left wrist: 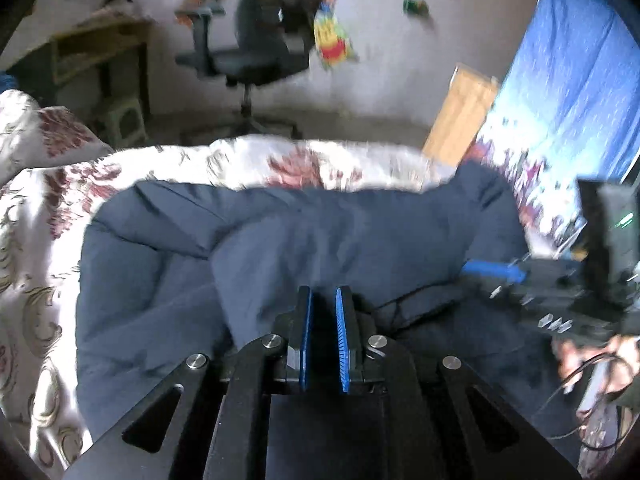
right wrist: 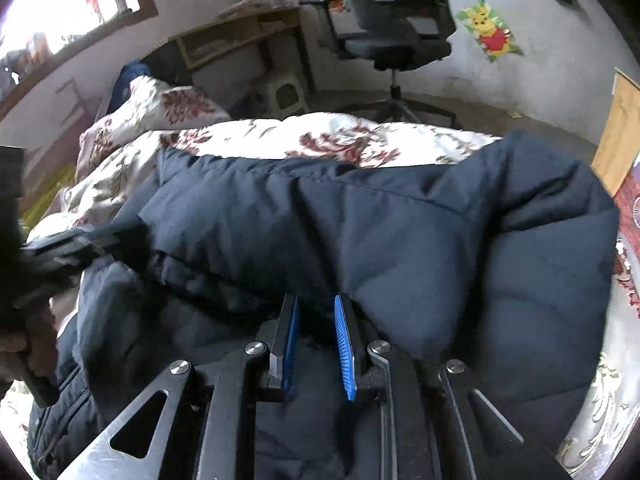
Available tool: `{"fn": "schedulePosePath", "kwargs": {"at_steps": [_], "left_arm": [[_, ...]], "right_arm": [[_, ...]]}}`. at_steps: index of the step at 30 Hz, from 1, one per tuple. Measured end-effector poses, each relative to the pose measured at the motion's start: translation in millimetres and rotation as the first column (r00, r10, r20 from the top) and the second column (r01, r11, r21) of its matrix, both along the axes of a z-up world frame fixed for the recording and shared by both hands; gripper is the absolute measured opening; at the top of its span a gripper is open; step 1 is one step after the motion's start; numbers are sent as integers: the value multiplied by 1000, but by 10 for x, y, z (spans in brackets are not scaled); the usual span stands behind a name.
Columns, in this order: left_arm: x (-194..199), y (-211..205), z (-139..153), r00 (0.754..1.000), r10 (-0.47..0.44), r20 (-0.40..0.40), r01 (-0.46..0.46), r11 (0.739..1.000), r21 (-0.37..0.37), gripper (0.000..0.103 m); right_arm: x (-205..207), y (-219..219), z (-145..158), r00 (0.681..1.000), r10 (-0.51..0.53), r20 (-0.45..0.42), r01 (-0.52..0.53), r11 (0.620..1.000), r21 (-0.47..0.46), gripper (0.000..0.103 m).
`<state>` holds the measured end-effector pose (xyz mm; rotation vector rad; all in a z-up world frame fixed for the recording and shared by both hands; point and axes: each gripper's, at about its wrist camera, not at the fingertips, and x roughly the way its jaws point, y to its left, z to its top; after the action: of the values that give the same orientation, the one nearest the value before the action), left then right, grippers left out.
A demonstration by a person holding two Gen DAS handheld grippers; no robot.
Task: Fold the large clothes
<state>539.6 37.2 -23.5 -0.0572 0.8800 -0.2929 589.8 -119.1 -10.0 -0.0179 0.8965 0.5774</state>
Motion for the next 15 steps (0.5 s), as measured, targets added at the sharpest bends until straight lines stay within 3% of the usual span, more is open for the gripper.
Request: {"fn": "schedulePosePath", "kwargs": {"at_steps": [8,15], "left_arm": [[270,-94,-407,998,17,-57,-14,998,66,8],[378,-123,-632,999,32,-19,-29,991,130,8]], "right_arm": [[347,-272,-359,989,-63,-131,76,993,95,7],[494,-277,-563,992,-47,-117,64,988,143,6]]}}
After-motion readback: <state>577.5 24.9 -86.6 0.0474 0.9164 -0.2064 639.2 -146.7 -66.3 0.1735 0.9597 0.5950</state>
